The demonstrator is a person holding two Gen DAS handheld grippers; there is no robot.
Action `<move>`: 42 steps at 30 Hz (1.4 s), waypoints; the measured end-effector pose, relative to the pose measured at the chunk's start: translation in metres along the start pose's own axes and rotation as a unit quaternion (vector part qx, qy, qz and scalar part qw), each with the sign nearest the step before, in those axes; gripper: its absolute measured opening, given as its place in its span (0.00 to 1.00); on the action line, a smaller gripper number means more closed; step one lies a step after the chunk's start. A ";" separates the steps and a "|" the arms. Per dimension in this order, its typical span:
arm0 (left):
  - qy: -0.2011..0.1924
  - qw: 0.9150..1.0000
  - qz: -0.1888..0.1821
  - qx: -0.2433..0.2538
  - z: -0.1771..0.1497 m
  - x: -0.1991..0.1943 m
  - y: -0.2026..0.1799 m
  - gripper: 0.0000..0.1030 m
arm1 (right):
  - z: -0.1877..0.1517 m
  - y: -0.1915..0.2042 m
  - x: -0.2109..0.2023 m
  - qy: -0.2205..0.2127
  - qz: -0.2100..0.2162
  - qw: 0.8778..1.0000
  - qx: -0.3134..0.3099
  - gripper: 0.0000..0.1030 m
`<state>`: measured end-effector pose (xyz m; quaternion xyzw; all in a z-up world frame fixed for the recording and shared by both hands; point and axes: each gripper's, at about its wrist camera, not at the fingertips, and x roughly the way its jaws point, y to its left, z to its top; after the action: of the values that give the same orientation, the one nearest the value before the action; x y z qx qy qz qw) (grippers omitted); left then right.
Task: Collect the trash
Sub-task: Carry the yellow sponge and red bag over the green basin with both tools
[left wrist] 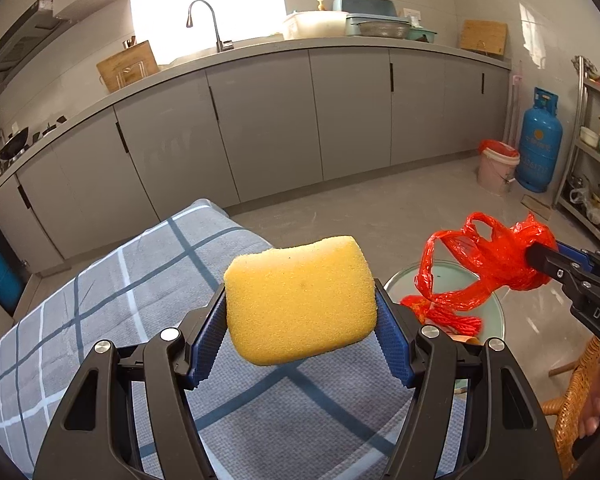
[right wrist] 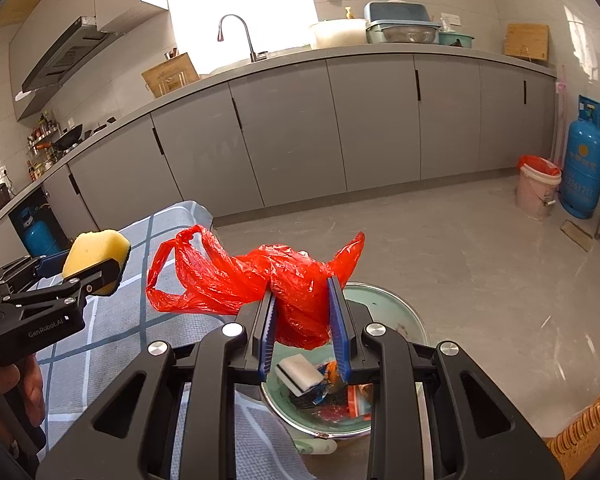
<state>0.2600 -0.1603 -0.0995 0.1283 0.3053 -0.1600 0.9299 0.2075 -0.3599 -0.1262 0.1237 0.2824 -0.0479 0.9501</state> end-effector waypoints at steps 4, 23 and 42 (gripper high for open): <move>0.001 1.000 -0.005 0.006 0.002 0.004 -0.009 0.66 | -0.002 -0.007 0.003 0.003 -0.003 1.000 0.006 0.25; 0.008 0.998 -0.046 0.038 0.011 0.027 -0.060 0.66 | 0.001 -0.042 0.007 0.004 -0.029 0.999 0.031 0.25; 0.023 0.995 -0.074 0.065 0.018 0.048 -0.102 0.66 | 0.009 -0.062 0.019 0.008 -0.052 0.998 0.040 0.26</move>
<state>0.2675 -0.2703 -0.1289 0.1694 0.3239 -0.2447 0.8980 0.2177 -0.4221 -0.1423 0.1467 0.2944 -0.1077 0.9382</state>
